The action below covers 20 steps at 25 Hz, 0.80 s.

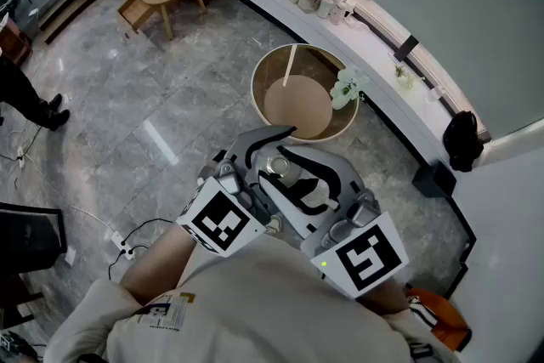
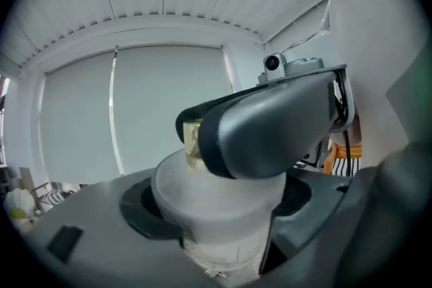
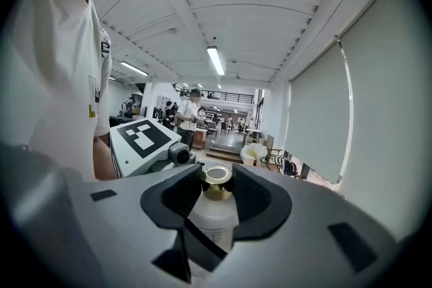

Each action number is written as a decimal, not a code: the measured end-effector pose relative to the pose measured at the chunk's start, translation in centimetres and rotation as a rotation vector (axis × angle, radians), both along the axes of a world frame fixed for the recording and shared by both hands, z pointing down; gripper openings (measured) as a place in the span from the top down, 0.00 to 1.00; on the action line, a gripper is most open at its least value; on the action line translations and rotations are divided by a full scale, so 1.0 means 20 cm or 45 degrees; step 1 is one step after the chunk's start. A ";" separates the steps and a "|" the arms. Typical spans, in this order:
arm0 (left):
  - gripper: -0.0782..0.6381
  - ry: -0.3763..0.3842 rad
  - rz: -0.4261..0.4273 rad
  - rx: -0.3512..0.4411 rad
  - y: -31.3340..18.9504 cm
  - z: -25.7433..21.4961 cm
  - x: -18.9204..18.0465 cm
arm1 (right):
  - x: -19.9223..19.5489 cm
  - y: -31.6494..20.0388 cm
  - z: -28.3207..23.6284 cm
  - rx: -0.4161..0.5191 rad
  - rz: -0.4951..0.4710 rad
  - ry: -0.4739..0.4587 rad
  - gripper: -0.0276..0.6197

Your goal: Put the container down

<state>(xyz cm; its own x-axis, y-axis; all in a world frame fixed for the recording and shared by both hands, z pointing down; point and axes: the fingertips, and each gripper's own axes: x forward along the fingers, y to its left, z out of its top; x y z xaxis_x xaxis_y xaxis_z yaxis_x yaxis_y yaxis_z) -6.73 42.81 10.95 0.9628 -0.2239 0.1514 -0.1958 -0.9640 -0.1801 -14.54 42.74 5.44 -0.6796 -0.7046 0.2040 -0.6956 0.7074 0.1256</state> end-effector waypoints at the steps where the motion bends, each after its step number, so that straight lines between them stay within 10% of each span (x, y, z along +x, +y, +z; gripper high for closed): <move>1: 0.40 -0.002 0.002 0.010 0.00 0.01 0.00 | 0.00 0.00 0.01 -0.001 0.002 -0.006 0.74; 20: 0.40 -0.046 0.006 0.011 0.01 0.05 0.12 | 0.12 0.01 0.04 -0.005 0.009 -0.038 0.74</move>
<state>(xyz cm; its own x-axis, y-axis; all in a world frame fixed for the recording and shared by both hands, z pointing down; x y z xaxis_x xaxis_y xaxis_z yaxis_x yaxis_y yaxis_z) -4.41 43.02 12.01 0.9578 -0.2207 0.1841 -0.1845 -0.9633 -0.1950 -12.13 42.84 6.20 -0.6806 -0.7086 0.1865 -0.7040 0.7029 0.1016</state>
